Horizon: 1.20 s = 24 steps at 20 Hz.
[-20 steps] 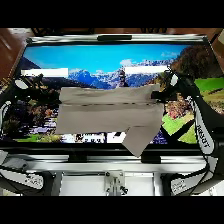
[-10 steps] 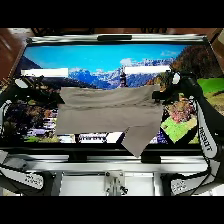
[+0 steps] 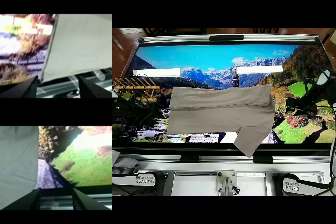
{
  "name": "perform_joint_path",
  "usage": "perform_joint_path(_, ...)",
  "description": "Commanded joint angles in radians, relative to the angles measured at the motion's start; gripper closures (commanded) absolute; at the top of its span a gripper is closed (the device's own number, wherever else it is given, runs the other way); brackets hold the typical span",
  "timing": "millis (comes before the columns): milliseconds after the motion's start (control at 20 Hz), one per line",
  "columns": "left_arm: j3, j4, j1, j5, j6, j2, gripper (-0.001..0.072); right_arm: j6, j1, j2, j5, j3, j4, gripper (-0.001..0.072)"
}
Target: Fold the shirts.
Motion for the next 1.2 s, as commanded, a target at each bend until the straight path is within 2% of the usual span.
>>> perform_joint_path(0,-0.183,-0.006,0.052,0.046,0.056,0.055,0.0107,-0.02,-0.062,0.048,-0.003,-0.088,0.098,0.0205)
perform_joint_path(250,-0.275,-0.1,0.0,0.205,0.075,0.052,0.0107,-0.039,-0.043,0.048,-0.013,-0.106,0.107,0.0205)
perform_joint_path(450,-0.279,-0.122,-0.058,0.26,0.07,0.037,0.0114,-0.038,-0.043,0.048,-0.016,-0.106,0.1,0.0205)
perform_joint_path(500,-0.28,-0.126,-0.07,0.283,0.048,0.034,0.0154,-0.038,-0.043,0.048,-0.014,-0.106,0.1,0.0205)
perform_joint_path(550,-0.28,-0.126,-0.079,0.312,0.018,0.034,0.0383,-0.038,-0.043,0.048,-0.01,-0.106,0.1,0.0205)
perform_joint_path(600,-0.28,-0.131,-0.082,0.323,0.002,0.034,0.0539,-0.043,-0.043,0.048,-0.002,-0.107,0.1,0.0205)
perform_joint_path(650,-0.28,-0.14,-0.081,0.322,0.003,0.034,0.0641,-0.061,-0.043,0.052,0.009,-0.124,0.114,0.0205)
perform_joint_path(700,-0.278,-0.141,-0.081,0.312,0.007,0.035,0.0668,-0.103,-0.052,0.071,0.001,-0.177,0.181,0.0204)
perform_joint_path(800,-0.278,-0.141,-0.081,0.3,0.014,0.037,0.0668,-0.129,-0.073,0.145,-0.103,-0.35,0.279,0.0204)
perform_joint_path(950,-0.278,-0.141,-0.081,0.293,0.014,0.037,0.0668,-0.134,-0.072,0.22,-0.237,-0.579,0.293,0.0204)
perform_joint_path(1150,-0.278,-0.142,-0.081,0.278,0.03,0.037,0.0668,-0.135,-0.051,0.214,-0.335,-0.665,0.349,0.0204)
